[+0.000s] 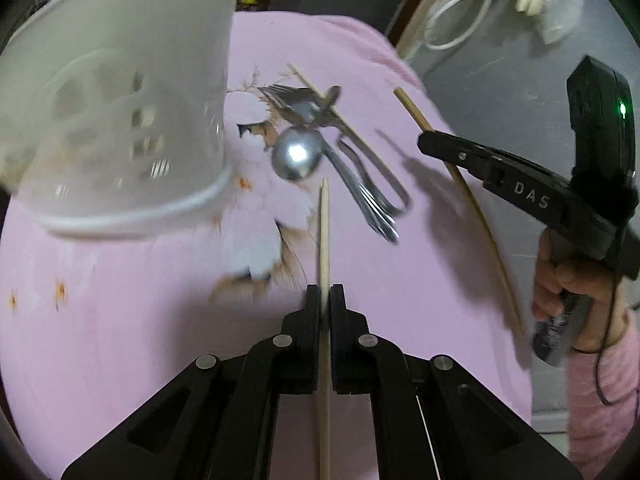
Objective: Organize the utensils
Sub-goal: 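Lift both held chopsticks and carry them above the white cup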
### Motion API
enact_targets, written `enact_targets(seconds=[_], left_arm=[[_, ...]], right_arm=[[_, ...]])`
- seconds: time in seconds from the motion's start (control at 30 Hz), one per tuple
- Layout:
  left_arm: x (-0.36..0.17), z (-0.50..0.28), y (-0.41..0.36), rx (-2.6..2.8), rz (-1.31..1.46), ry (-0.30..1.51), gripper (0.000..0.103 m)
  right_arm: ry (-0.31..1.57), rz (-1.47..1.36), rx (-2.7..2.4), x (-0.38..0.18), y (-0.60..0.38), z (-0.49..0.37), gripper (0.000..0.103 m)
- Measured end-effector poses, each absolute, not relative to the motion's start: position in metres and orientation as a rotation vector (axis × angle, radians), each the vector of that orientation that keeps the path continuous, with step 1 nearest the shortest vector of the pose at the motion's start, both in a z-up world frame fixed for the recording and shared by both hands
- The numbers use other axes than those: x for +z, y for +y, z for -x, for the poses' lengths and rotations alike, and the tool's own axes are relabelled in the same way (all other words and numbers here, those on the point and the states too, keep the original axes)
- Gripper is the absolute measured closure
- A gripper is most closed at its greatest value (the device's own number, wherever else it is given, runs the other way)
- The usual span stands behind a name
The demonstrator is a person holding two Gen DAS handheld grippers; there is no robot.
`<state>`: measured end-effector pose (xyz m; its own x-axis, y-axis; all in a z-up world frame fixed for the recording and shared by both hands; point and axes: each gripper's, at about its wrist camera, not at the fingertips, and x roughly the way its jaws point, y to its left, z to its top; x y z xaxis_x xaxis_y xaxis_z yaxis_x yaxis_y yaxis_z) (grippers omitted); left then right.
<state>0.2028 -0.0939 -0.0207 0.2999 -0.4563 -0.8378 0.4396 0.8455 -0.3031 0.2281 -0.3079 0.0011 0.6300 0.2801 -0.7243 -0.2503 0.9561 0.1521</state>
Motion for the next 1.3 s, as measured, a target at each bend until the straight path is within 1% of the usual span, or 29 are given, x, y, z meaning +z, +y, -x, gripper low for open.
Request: enact_targets(seconds=[0.07, 0.2, 0.37, 0.4, 0.5, 0.7, 0.8, 0.97, 1.17, 1.3], left_arm=[[-0.014, -0.188, -0.086, -0.617, 0.039, 1.059, 0.101], [0.005, -0.161, -0.066, -0.62, 0.051, 0.867, 0.101], [0.03, -0.146, -0.049, -0.607, 0.096, 0.666, 0.101], [0.034, -0.151, -0.06, -0.595, 0.098, 0.602, 0.101], [0.053, -0.145, -0.047, -0.569, 0.116, 0.471, 0.101], [0.084, -0.161, -0.022, -0.499, 0.193, 0.317, 0.101], [0.104, -0.168, 0.007, -0.464, 0.248, 0.239, 0.101], [0.131, -0.201, 0.052, -0.398, 0.359, 0.115, 0.101], [0.14, -0.238, 0.094, -0.355, 0.437, 0.02, 0.101], [0.138, -0.251, 0.109, -0.31, 0.472, 0.004, 0.101]], right_arm=[[0.751, -0.01, 0.307, 0.006, -0.302, -0.209, 0.097], [0.554, 0.029, 0.3, 0.015, -0.286, -0.169, 0.098], [0.372, 0.012, 0.277, 0.03, -0.269, -0.15, 0.098], [0.321, 0.02, 0.273, 0.036, -0.263, -0.146, 0.098], [0.204, 0.041, 0.261, 0.051, -0.247, -0.138, 0.098], [-0.036, 0.053, 0.223, 0.087, -0.218, -0.13, 0.098], [-0.113, 0.035, 0.244, 0.105, -0.205, -0.128, 0.098], [-0.201, -0.029, 0.313, 0.135, -0.176, -0.15, 0.098], [-0.274, -0.096, 0.351, 0.146, -0.154, -0.172, 0.098], [-0.298, -0.151, 0.345, 0.143, -0.157, -0.188, 0.098]])
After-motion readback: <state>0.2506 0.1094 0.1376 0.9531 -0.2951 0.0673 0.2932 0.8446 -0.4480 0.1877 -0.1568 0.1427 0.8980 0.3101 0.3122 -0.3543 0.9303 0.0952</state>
